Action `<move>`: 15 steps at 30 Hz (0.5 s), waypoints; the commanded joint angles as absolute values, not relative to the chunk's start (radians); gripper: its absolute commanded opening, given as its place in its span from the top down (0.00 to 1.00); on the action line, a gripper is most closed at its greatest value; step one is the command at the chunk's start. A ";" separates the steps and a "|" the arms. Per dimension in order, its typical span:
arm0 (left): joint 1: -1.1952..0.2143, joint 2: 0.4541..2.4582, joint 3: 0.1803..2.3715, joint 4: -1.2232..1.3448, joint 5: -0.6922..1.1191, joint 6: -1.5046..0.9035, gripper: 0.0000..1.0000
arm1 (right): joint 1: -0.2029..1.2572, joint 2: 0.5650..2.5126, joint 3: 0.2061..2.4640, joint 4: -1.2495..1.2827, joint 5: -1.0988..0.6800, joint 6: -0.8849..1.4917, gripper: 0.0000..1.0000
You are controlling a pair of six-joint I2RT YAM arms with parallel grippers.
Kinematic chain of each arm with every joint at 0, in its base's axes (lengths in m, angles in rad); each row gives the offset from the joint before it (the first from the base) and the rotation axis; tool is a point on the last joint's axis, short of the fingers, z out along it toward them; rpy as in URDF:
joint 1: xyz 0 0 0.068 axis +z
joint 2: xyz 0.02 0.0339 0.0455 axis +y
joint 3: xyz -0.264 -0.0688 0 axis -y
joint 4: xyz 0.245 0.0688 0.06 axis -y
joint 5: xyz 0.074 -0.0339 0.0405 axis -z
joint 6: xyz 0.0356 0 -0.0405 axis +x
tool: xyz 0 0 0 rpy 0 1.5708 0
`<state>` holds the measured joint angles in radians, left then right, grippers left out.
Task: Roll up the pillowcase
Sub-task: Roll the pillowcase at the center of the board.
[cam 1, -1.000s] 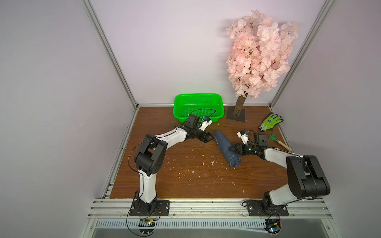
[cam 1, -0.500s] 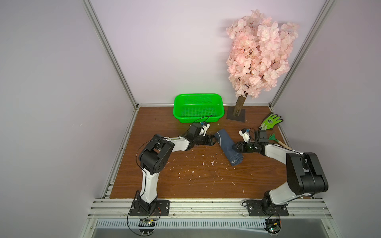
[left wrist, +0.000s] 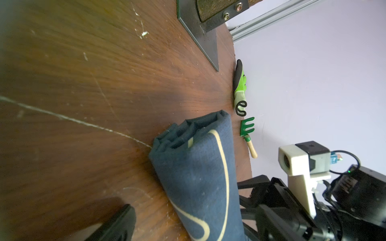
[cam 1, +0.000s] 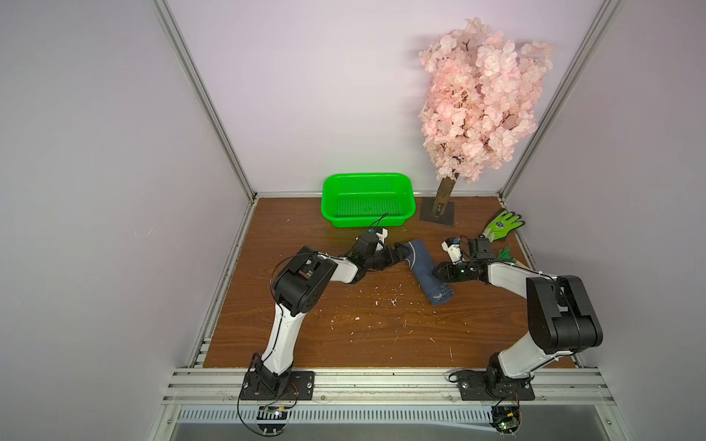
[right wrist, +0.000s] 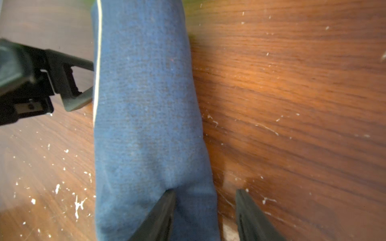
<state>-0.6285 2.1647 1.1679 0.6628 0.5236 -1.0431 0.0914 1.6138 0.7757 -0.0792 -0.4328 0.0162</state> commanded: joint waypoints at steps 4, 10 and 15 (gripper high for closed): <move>-0.653 2.263 1.262 0.597 0.578 -1.104 0.10 | 0.115 1.620 0.814 -0.114 -0.391 -0.024 0.48; -0.653 2.318 1.311 0.469 0.561 -1.077 0.18 | 0.124 1.620 0.817 -0.115 -0.378 -0.031 0.49; -0.659 2.364 1.365 0.443 0.561 -1.091 0.27 | 0.133 1.618 0.815 -0.122 -0.358 -0.038 0.50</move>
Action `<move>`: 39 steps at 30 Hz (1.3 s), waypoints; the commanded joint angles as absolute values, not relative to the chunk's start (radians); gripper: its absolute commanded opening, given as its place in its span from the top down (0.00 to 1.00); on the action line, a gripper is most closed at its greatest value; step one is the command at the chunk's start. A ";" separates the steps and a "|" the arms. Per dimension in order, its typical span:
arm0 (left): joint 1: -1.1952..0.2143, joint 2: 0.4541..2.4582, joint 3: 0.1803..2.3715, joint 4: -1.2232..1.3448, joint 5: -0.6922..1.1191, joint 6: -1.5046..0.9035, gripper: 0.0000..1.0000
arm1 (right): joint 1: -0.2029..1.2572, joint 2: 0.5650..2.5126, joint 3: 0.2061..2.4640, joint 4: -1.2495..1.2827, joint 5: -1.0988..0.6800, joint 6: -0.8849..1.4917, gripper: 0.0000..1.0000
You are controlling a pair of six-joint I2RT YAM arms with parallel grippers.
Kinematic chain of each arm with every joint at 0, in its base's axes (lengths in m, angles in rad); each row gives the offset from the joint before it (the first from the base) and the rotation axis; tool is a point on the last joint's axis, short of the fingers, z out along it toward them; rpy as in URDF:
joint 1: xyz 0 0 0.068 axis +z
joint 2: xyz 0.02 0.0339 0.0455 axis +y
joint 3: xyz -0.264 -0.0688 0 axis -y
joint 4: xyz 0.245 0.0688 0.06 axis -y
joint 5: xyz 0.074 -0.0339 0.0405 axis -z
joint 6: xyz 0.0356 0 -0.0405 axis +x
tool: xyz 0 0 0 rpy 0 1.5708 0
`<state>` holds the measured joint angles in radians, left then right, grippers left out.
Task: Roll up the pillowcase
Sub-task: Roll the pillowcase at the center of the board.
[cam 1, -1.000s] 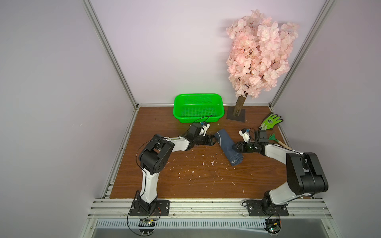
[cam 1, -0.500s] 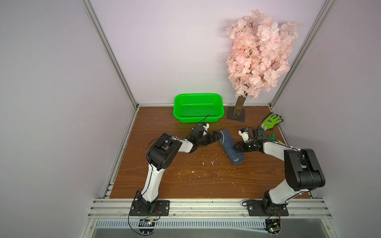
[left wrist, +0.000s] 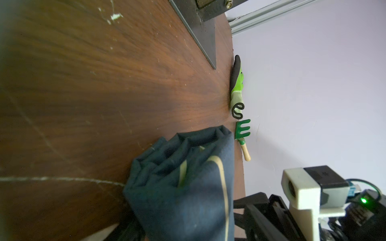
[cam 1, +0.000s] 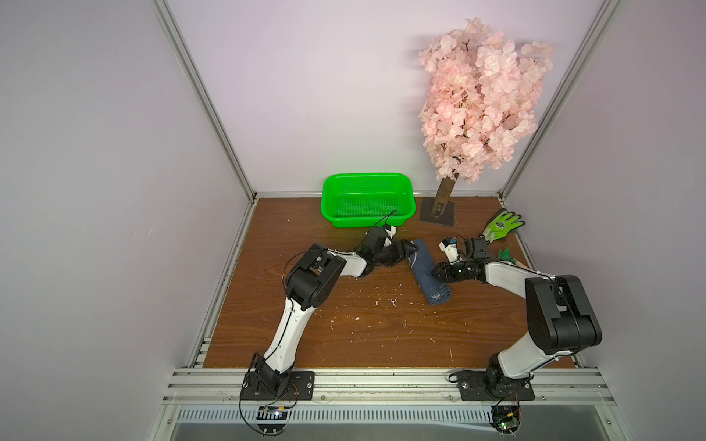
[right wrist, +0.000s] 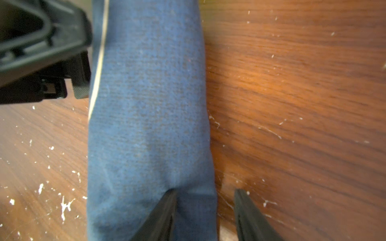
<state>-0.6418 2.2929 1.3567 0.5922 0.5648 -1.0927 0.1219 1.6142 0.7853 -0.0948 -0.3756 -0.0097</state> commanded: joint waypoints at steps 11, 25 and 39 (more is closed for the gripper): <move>-0.674 2.452 1.458 0.276 0.609 -1.007 0.37 | 0.152 1.614 0.822 -0.135 -0.324 -0.060 0.50; -0.689 2.510 1.590 0.083 0.688 -0.844 0.64 | 0.154 1.604 0.810 -0.135 -0.258 -0.075 0.51; -0.667 2.392 1.552 0.173 0.542 -1.006 0.95 | 0.218 1.309 0.703 -0.054 -0.222 0.246 0.28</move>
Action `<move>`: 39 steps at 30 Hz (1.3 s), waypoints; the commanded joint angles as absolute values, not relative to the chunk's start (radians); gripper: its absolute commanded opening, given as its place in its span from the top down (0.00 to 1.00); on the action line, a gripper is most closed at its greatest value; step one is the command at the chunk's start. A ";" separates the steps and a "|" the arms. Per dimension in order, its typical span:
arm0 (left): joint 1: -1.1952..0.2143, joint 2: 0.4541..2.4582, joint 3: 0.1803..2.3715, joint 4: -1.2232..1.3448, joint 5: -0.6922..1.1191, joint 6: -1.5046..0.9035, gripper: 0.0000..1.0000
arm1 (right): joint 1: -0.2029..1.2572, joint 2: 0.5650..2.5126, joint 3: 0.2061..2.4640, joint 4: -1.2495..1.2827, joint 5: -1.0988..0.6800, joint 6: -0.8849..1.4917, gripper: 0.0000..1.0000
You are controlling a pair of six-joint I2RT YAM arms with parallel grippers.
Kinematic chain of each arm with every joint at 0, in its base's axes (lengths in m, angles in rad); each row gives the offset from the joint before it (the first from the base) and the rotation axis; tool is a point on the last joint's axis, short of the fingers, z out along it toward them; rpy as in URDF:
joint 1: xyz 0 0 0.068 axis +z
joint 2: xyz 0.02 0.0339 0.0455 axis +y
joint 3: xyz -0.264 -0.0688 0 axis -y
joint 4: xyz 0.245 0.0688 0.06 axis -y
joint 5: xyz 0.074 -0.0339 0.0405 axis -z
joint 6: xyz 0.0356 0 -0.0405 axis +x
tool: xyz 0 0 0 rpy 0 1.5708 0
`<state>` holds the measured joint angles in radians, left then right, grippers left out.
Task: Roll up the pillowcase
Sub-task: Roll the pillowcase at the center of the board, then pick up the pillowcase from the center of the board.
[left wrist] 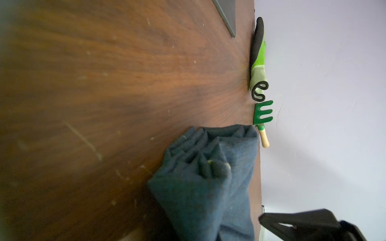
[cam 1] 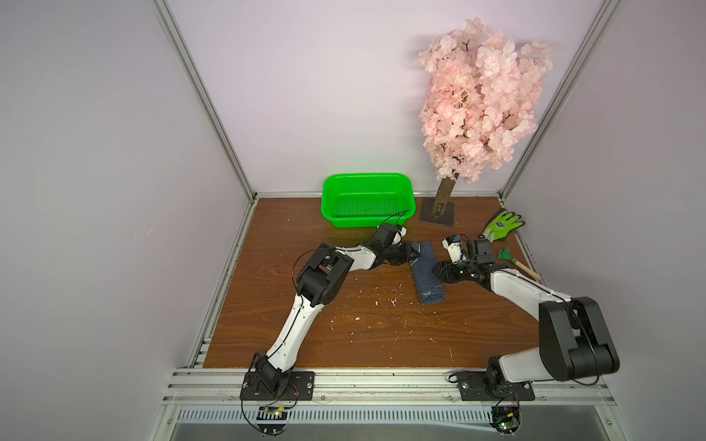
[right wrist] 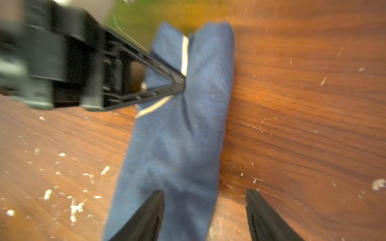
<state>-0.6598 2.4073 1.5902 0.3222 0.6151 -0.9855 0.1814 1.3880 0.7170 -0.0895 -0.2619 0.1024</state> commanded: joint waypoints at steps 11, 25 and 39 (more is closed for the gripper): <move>-0.647 2.199 1.402 0.146 0.301 -1.100 0.95 | 0.546 0.983 0.561 -0.087 -0.059 1.043 0.15; -0.647 2.168 1.348 0.147 0.321 -1.098 0.94 | 0.919 1.034 0.292 0.424 0.227 1.638 0.02; -0.647 2.137 1.291 0.162 0.335 -1.091 0.94 | 0.919 1.263 0.122 0.862 0.360 1.872 0.05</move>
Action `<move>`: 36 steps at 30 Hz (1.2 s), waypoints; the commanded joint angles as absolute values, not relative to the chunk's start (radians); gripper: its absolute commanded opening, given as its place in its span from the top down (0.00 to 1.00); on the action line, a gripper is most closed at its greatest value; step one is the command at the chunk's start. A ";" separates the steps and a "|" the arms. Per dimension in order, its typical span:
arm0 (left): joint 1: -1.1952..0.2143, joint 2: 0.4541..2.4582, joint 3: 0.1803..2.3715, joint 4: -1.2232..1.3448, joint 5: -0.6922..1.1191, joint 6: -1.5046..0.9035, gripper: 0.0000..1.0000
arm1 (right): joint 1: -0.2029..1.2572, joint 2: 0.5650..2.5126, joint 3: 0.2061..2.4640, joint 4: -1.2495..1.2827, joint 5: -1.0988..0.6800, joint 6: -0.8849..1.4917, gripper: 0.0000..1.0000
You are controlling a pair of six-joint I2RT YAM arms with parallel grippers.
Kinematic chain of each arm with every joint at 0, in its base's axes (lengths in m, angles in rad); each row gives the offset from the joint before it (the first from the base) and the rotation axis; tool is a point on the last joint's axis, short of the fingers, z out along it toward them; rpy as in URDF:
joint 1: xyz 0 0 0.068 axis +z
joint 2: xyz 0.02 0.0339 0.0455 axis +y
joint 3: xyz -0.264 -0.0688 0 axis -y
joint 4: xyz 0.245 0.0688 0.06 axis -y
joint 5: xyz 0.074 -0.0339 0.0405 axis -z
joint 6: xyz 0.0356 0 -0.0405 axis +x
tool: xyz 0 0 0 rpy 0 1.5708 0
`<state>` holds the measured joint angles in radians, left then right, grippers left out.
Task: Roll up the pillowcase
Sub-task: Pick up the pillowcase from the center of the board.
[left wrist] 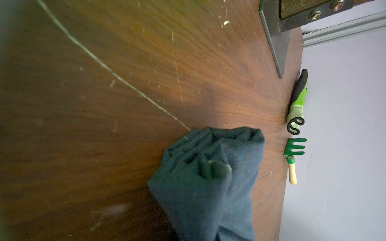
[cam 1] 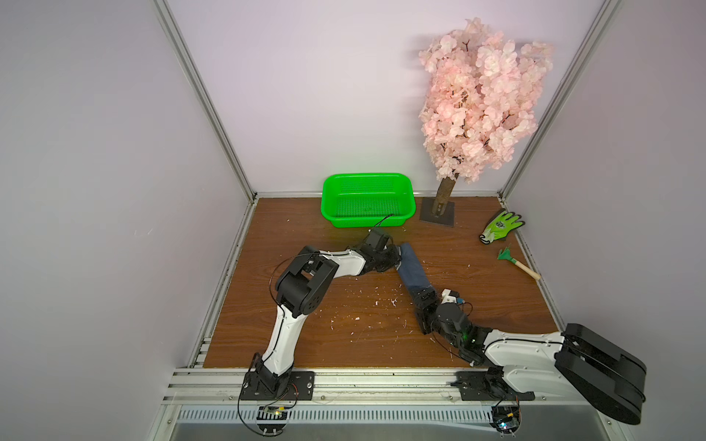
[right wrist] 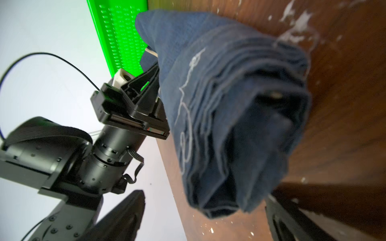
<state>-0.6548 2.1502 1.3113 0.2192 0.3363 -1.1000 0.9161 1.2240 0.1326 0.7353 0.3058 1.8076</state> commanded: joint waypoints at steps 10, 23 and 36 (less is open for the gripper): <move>-0.642 2.130 1.275 0.143 0.345 -1.069 0.94 | 0.830 1.346 0.059 1.002 0.372 1.845 0.17; -0.621 2.118 1.276 0.082 0.334 -1.020 0.93 | 0.731 1.523 0.020 1.359 0.235 1.717 0.56; -0.617 2.021 1.243 0.151 0.274 -1.059 0.94 | 0.668 1.293 0.140 1.040 0.121 1.505 0.86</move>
<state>-0.6270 2.0857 1.2675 0.1749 0.3107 -1.0519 0.6788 1.3472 0.0956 1.0805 0.1432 1.5894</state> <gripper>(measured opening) 0.094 0.174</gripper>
